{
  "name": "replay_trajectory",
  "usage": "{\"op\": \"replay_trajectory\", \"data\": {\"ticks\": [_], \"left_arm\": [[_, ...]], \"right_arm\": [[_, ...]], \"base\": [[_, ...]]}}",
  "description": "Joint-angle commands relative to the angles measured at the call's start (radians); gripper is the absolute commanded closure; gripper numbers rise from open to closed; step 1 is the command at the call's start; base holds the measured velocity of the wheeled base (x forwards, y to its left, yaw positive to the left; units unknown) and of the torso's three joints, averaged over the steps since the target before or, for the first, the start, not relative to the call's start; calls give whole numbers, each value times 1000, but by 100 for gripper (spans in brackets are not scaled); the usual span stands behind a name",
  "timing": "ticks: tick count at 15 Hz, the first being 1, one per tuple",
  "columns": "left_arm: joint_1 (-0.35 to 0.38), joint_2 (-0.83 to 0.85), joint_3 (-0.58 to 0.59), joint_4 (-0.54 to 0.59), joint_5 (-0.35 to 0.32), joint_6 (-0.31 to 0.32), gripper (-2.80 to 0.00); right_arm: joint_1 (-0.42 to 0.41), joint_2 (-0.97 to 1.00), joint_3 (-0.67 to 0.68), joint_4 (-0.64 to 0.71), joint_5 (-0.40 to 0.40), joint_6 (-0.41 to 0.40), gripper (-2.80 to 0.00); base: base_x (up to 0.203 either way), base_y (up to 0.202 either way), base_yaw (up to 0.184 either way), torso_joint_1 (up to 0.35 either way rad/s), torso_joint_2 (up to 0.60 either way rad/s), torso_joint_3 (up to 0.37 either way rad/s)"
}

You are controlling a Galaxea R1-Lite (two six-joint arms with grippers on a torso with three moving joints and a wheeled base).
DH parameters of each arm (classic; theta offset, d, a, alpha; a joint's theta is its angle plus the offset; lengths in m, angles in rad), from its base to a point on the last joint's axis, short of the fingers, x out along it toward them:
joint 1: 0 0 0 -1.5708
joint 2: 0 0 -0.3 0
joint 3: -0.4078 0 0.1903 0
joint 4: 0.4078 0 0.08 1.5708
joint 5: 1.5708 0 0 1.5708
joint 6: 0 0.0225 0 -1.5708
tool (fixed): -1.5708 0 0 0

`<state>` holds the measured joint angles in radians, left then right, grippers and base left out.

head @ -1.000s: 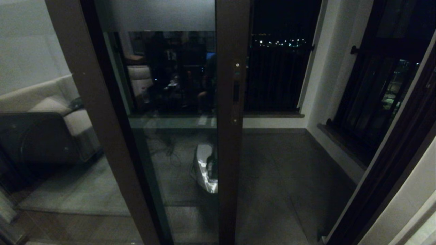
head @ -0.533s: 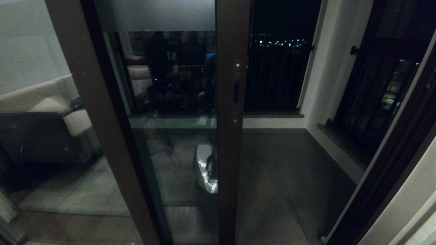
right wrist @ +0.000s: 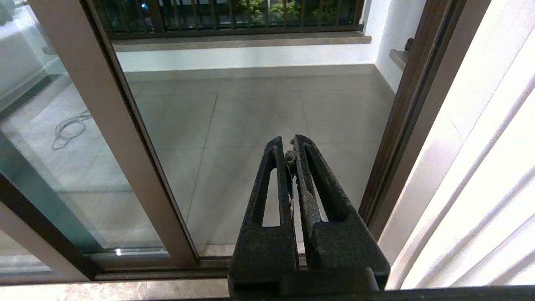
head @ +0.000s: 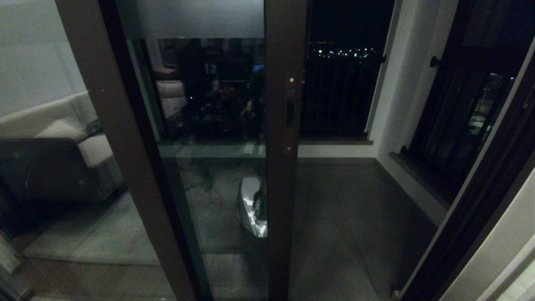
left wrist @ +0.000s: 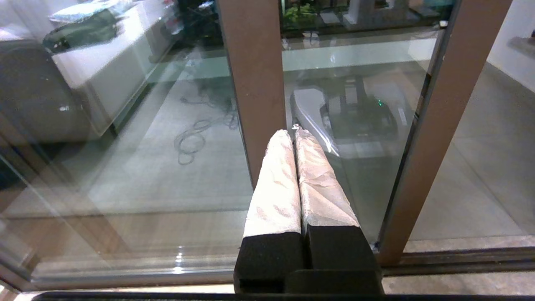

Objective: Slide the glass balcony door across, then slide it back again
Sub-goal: Close the slid door

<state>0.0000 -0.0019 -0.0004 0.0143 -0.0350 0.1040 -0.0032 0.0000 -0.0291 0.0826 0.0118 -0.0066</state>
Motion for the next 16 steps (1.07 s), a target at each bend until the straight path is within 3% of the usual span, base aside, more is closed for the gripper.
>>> {"op": "replay_trajectory", "data": {"ticks": [1,6,8,11,16], "left_arm": [[0,0,2,3,0,0,0],[0,0,2,4,0,0,0],[0,0,2,3,0,0,0],[0,0,2,3,0,0,0],[0,0,2,3,0,0,0]], "right_arm": [[0,1,0,0,1,-1,0],[0,0,-1,-1,-22,8,0],[0,7,-99,4,-41,-1,0],[-2,187,-371,40,104,-8,0],[3,685,-734,95,446,-7,0]], "base": [[0,0,0,0,0,0],[0,0,0,0,0,0],[0,0,0,0,0,0],[0,0,0,0,0,0],[0,0,0,0,0,0]]}}
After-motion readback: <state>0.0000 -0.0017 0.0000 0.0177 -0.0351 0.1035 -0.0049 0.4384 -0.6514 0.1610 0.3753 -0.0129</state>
